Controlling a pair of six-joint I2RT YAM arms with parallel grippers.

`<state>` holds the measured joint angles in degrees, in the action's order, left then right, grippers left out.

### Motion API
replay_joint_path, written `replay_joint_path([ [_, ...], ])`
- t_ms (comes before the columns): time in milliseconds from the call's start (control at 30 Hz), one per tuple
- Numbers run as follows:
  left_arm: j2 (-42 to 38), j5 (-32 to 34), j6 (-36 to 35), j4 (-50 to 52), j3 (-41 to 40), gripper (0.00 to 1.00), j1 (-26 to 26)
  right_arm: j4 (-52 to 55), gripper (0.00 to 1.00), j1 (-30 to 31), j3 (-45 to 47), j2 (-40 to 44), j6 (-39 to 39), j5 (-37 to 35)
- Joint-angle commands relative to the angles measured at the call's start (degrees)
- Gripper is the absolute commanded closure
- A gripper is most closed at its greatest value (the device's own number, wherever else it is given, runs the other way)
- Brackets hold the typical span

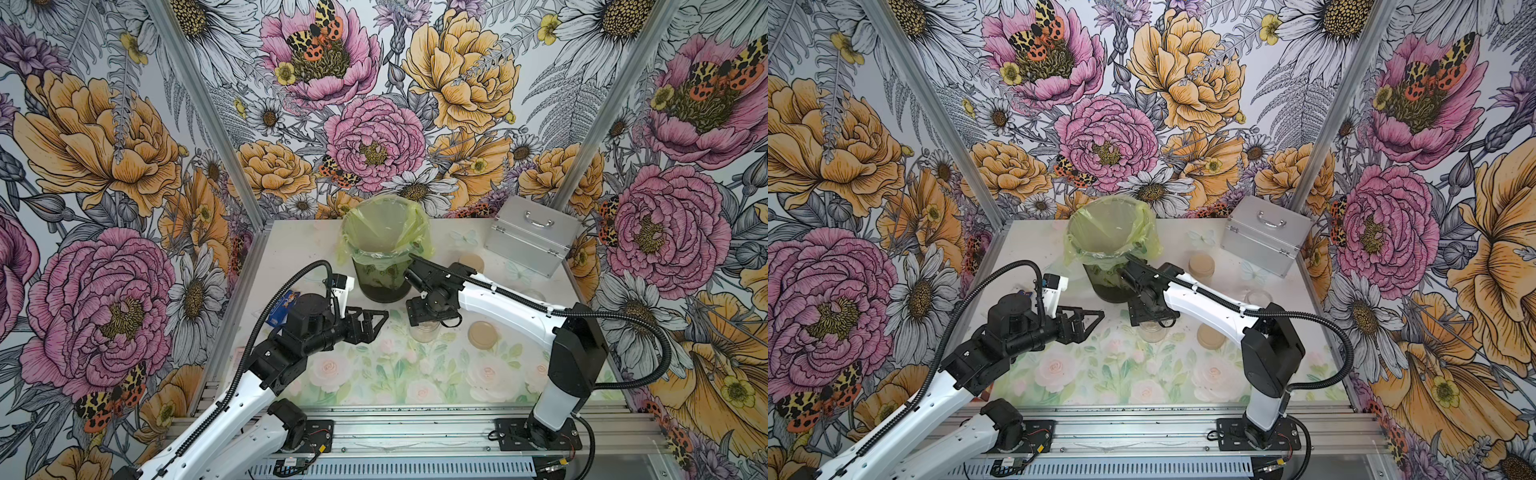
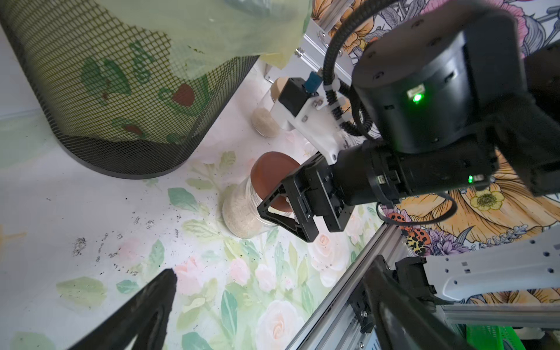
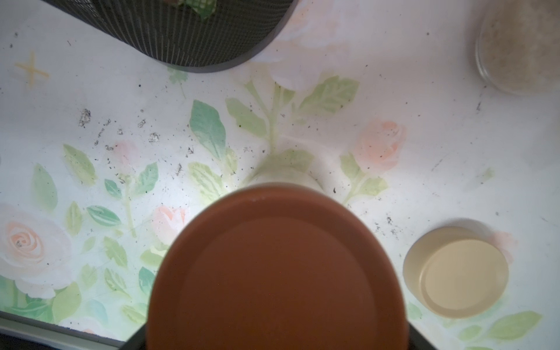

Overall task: Empty moldy rice from jars
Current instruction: Open the lid of the jar.

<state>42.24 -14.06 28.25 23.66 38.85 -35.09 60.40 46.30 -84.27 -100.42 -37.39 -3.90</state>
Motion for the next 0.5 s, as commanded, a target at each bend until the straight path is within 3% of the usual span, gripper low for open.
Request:
replay_joint_path([
  [0,0.39,1.49,-1.97,-1.86,-0.97,0.01,-0.59,-0.26,0.22,0.32,-1.02,-2.47,0.54,1.11],
  [467,-0.16,1.89,-0.83,-1.80,-1.26,0.01,-0.86,-2.47,0.18,0.67,1.10,-3.52,0.57,0.20],
])
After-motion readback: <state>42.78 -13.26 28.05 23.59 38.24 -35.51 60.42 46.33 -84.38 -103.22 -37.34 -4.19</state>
